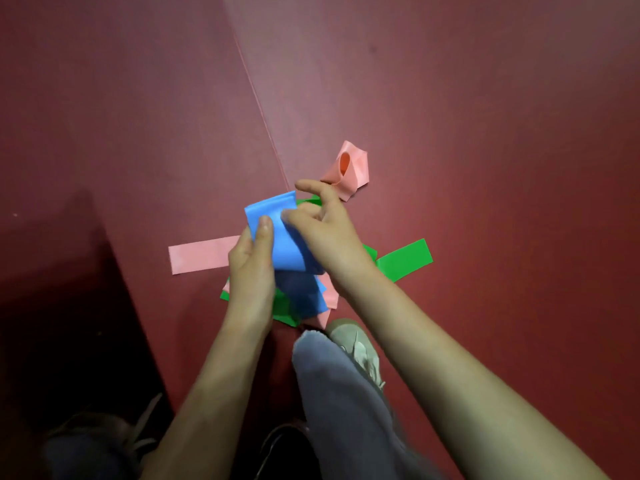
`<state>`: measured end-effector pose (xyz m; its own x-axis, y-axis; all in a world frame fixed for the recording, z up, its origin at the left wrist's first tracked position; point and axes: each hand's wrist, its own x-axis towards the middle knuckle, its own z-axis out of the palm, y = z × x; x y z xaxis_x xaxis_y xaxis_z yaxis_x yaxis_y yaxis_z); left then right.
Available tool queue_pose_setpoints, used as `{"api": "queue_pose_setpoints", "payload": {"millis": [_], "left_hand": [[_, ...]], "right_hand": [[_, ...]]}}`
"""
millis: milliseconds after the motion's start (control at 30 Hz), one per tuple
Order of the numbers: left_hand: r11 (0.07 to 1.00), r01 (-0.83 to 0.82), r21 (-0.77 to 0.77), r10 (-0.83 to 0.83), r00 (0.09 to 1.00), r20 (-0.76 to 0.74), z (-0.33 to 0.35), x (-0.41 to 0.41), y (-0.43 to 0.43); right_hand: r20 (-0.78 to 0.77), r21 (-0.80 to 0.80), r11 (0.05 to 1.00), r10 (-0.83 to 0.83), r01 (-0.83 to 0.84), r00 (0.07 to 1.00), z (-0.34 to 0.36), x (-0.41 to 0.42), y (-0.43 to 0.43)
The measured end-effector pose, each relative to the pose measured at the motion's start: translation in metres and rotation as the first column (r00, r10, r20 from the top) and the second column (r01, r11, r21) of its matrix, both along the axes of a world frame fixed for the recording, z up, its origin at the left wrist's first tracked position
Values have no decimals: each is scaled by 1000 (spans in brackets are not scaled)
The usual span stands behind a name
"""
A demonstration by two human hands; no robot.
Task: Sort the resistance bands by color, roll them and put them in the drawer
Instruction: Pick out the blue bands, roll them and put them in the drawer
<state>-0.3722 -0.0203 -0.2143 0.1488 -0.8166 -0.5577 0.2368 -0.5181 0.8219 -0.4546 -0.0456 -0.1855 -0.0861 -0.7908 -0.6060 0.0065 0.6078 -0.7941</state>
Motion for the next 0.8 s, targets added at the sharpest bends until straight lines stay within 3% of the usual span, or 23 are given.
{"api": "queue_pose_setpoints", "payload": {"millis": [133, 333, 467, 633, 800], "left_hand": [[994, 24, -107, -19, 999, 48, 42, 22, 4], [985, -58, -160, 59, 998, 0, 112, 30, 22], [975, 0, -220, 6, 1000, 25, 160, 35, 34], [955, 42, -294, -30, 998, 47, 219, 40, 60], [936, -29, -350, 39, 999, 23, 266, 50, 87]], "right_hand": [[132, 8, 981, 190, -193, 973, 50, -3, 1], [76, -1, 909, 415, -417, 906, 115, -8, 16], [75, -20, 881, 473, -473, 878, 156, -8, 38], [-99, -45, 823, 560, -566, 822, 218, 2, 51], [-323, -178, 800, 503, -574, 802, 274, 23, 83]]}}
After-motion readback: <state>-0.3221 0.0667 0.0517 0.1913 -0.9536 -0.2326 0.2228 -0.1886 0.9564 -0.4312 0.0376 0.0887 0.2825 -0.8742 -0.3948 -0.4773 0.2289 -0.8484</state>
